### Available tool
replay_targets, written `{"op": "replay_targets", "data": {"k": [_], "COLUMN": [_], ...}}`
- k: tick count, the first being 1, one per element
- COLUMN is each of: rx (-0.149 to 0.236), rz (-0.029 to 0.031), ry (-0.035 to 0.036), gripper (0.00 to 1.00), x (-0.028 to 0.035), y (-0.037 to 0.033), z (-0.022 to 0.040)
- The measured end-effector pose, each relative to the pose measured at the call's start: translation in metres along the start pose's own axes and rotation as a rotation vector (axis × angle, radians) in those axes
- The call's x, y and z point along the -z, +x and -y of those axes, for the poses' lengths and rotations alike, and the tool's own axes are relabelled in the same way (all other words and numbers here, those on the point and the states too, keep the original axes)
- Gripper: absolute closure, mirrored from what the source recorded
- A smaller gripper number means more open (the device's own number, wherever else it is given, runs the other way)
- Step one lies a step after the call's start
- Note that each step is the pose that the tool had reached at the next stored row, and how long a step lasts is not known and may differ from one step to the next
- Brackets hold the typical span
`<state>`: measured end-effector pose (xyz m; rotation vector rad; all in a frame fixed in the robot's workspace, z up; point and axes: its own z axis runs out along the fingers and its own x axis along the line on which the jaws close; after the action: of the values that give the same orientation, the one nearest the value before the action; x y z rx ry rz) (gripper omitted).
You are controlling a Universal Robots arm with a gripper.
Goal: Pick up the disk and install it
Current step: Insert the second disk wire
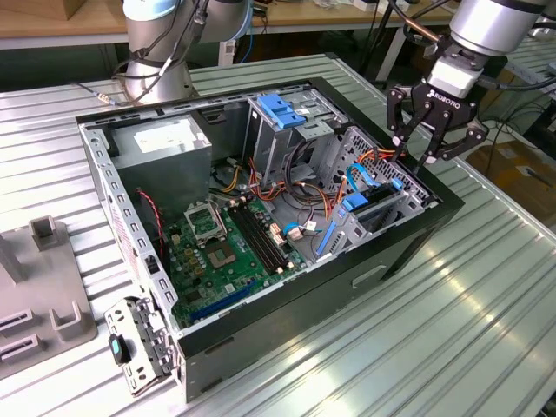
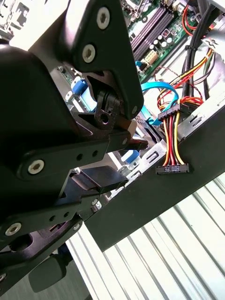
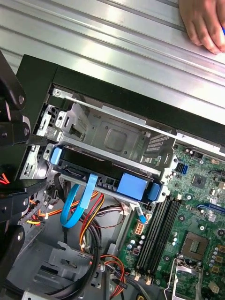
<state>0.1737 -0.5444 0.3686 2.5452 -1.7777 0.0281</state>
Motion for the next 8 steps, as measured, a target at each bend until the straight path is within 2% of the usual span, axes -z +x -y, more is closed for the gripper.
{"op": "replay_targets", "data": {"k": [4,8], "rx": [0.002,0.035], "rz": [0.0,-0.0007], "ry": [0.0001,0.0012], "gripper": [0.58,0.58], "x": [0.0,0.0001], "y": [0.0,0.0], "z": [0.0,0.0]}}
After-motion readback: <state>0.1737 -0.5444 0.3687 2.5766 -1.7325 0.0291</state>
